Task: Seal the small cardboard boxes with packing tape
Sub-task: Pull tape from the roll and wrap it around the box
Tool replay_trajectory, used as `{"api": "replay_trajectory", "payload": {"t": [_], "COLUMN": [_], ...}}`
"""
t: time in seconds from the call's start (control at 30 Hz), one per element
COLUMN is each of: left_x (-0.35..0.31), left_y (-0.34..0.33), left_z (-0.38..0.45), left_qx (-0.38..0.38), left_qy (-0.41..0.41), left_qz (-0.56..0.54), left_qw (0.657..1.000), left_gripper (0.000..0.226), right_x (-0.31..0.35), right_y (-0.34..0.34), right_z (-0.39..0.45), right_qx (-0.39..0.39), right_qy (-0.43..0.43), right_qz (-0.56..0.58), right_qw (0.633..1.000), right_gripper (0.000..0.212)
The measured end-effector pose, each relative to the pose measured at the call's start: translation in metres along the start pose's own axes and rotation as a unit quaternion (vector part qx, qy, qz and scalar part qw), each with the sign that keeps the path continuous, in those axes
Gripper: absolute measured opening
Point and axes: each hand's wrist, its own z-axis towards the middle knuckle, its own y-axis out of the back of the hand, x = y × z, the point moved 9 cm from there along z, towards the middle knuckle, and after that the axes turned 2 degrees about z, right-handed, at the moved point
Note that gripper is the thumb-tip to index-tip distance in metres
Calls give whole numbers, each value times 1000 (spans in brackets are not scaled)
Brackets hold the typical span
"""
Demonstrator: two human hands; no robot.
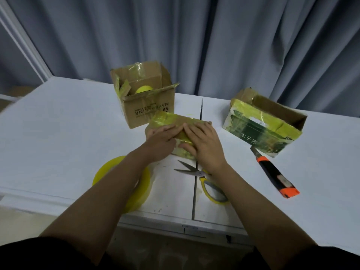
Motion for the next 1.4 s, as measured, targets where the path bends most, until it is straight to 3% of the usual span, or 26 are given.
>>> {"api": "replay_trajectory", "payload": {"t": [0.1,0.27,0.37,0.4,0.5,0.63,0.87,1.07,1.2,1.4], "left_x": [0,-4,-9,-10,-8,-10,-7,-7,-10,-16], "left_y": [2,3,0,-2,0,0,1,1,5,4], "left_z": [-1,-4,-8,-9,-9,-8,-4,-2,-3,-8], "left_qx": [-19,-27,-15,-12,-21,-34,-84,-70,-51,-48], "left_qy": [-8,-5,-24,-31,-35,-52,-64,-64,-46,-7], "left_qz": [7,7,-15,-14,-17,-19,24,38,28,25], "left_qw": [1000,1000,999,999,999,998,994,995,997,998], "left_gripper": [54,57,64,67,72,65,52,51,51,51], "right_x": [0,-4,-21,-28,-41,-63,-48,-3,-11,-16], "right_y": [-8,-16,-6,-7,-35,-51,-47,-19,0,5], "right_z": [-1,-5,2,7,24,50,26,-26,-72,-145], "right_qx": [25,157,135,116,197,264,270,185,154,225], "right_qy": [55,70,-74,-127,-221,-307,-192,-71,-165,-207], "right_qz": [-30,-21,159,167,30,53,68,61,154,1], "right_qw": [998,985,975,971,955,913,941,978,962,952], "right_gripper": [65,90,72,64,53,58,52,59,73,47]}}
